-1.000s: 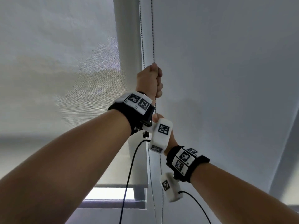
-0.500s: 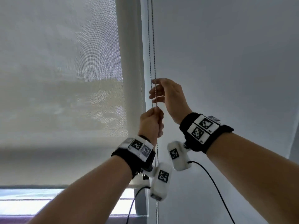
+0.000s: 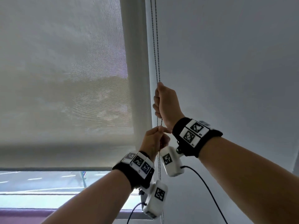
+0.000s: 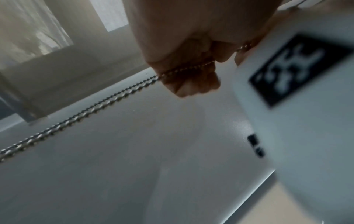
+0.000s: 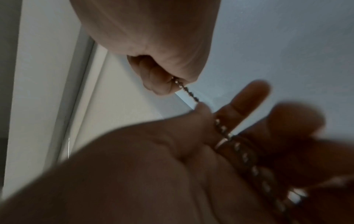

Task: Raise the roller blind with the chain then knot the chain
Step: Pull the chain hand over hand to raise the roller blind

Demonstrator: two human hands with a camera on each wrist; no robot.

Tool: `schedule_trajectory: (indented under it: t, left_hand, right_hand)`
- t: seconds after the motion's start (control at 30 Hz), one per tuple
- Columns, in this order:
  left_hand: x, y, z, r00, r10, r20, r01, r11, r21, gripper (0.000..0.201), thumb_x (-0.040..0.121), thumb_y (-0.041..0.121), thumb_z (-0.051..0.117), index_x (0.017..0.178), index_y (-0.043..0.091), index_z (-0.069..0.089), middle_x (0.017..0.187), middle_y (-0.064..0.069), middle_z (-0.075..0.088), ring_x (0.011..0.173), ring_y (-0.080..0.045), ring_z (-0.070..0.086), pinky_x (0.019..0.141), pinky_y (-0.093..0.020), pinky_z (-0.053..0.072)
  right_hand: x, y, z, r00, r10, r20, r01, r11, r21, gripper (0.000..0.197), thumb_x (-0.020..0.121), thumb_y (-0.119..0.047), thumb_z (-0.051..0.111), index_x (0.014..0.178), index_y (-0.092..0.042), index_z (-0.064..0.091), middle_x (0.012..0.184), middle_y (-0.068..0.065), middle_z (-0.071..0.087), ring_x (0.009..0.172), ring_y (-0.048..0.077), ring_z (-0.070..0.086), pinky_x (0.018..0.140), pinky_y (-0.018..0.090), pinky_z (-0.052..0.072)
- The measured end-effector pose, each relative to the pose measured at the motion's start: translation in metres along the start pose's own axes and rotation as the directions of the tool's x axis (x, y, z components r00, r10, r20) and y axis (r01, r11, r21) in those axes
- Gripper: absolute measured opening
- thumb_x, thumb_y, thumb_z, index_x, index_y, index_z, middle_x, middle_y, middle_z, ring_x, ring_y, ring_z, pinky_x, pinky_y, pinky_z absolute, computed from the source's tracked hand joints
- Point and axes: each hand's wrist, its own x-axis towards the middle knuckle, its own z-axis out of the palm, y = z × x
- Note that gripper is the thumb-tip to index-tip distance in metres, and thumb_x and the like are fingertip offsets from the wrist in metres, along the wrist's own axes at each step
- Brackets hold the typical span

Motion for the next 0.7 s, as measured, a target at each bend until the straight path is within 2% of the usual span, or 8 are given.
schedule_trajectory:
  t: [0.07, 0.13, 0.2, 0.33, 0.43, 0.5, 0.57, 0.7]
  left_hand:
    - [0.005, 0.006, -0.006, 0.998, -0.016, 0.055, 0.021, 0.996, -0.081, 0.032, 0.098, 0.015, 0.034, 0.086, 0.008, 0.062, 0.067, -0.008, 0.067, 0.059, -0.016, 0.062, 0.064, -0.030, 0.050]
    - [0.010, 0.019, -0.009, 0.999, 0.027, 0.044, -0.023, 0.996, -0.089, 0.030, 0.099, 0.012, 0.031, 0.094, 0.001, 0.058, 0.086, -0.017, 0.066, 0.070, -0.017, 0.066, 0.071, -0.027, 0.052]
    - [0.014, 0.034, -0.009, 0.996, 0.085, -0.016, -0.086, 0.995, -0.048, 0.039, 0.099, 0.022, 0.032, 0.101, -0.007, 0.059, 0.096, -0.023, 0.065, 0.085, -0.027, 0.066, 0.082, -0.033, 0.051]
    - [0.019, 0.064, 0.000, 0.996, 0.084, -0.030, -0.087, 0.991, -0.106, 0.048, 0.098, 0.037, 0.028, 0.106, 0.003, 0.061, 0.110, -0.018, 0.067, 0.108, -0.029, 0.062, 0.100, -0.039, 0.045]
    - [0.025, 0.081, 0.012, 0.996, 0.085, -0.023, -0.087, 0.990, -0.109, 0.049, 0.098, 0.038, 0.026, 0.101, 0.005, 0.063, 0.095, -0.014, 0.070, 0.094, -0.026, 0.065, 0.092, -0.037, 0.047]
    - [0.026, 0.086, 0.020, 0.996, 0.087, -0.011, -0.088, 0.988, -0.126, 0.047, 0.098, 0.037, 0.029, 0.092, 0.008, 0.064, 0.078, -0.009, 0.068, 0.074, -0.022, 0.063, 0.075, -0.034, 0.048]
    - [0.026, 0.085, 0.027, 0.997, 0.082, -0.009, -0.083, 0.985, -0.149, 0.043, 0.097, 0.034, 0.031, 0.085, 0.009, 0.064, 0.063, -0.003, 0.060, 0.057, -0.016, 0.051, 0.059, -0.028, 0.038]
    - [0.023, 0.074, 0.036, 0.993, 0.111, -0.033, -0.114, 0.987, -0.112, 0.033, 0.096, 0.023, 0.035, 0.071, 0.013, 0.053, 0.044, 0.006, 0.036, 0.039, -0.009, 0.026, 0.044, -0.025, 0.018]
  right_hand:
    - [-0.005, 0.013, -0.005, 1.000, -0.025, -0.005, 0.025, 0.999, -0.026, 0.045, 0.102, -0.032, 0.034, 0.058, -0.022, 0.031, 0.049, -0.003, 0.024, 0.038, 0.010, 0.017, 0.040, 0.019, 0.020]
    - [-0.012, 0.026, -0.011, 0.998, -0.064, -0.027, 0.060, 0.990, -0.125, 0.045, 0.103, -0.031, 0.034, 0.060, -0.018, 0.036, 0.049, -0.003, 0.030, 0.038, 0.008, 0.024, 0.043, 0.022, 0.026]
    - [-0.024, 0.038, -0.016, 0.998, -0.049, -0.029, 0.044, 0.988, -0.148, 0.048, 0.104, -0.027, 0.033, 0.060, -0.013, 0.042, 0.044, -0.008, 0.039, 0.035, 0.003, 0.032, 0.043, 0.021, 0.031]
    - [-0.048, 0.071, -0.021, 0.999, 0.041, 0.010, -0.041, 0.999, 0.022, 0.047, 0.105, -0.024, 0.034, 0.058, -0.017, 0.034, 0.042, -0.011, 0.031, 0.034, 0.000, 0.025, 0.037, 0.012, 0.024]
    - [-0.056, 0.095, -0.025, 0.999, 0.050, -0.019, -0.049, 0.999, 0.017, 0.045, 0.104, -0.023, 0.035, 0.060, -0.018, 0.029, 0.047, -0.010, 0.026, 0.039, 0.004, 0.022, 0.041, 0.015, 0.024]
    - [-0.061, 0.104, -0.027, 0.999, 0.020, -0.042, -0.021, 1.000, -0.023, 0.047, 0.104, -0.023, 0.036, 0.058, -0.020, 0.029, 0.048, -0.012, 0.028, 0.045, 0.007, 0.023, 0.048, 0.020, 0.025]
    - [-0.066, 0.109, -0.030, 0.998, 0.002, -0.056, -0.004, 0.999, -0.034, 0.049, 0.104, -0.024, 0.038, 0.056, -0.022, 0.028, 0.051, -0.011, 0.028, 0.050, 0.008, 0.024, 0.051, 0.023, 0.025]
    - [-0.072, 0.122, -0.037, 0.999, 0.019, -0.038, -0.020, 0.999, -0.032, 0.048, 0.101, -0.035, 0.043, 0.056, -0.025, 0.028, 0.053, -0.010, 0.028, 0.052, 0.010, 0.023, 0.055, 0.031, 0.022]
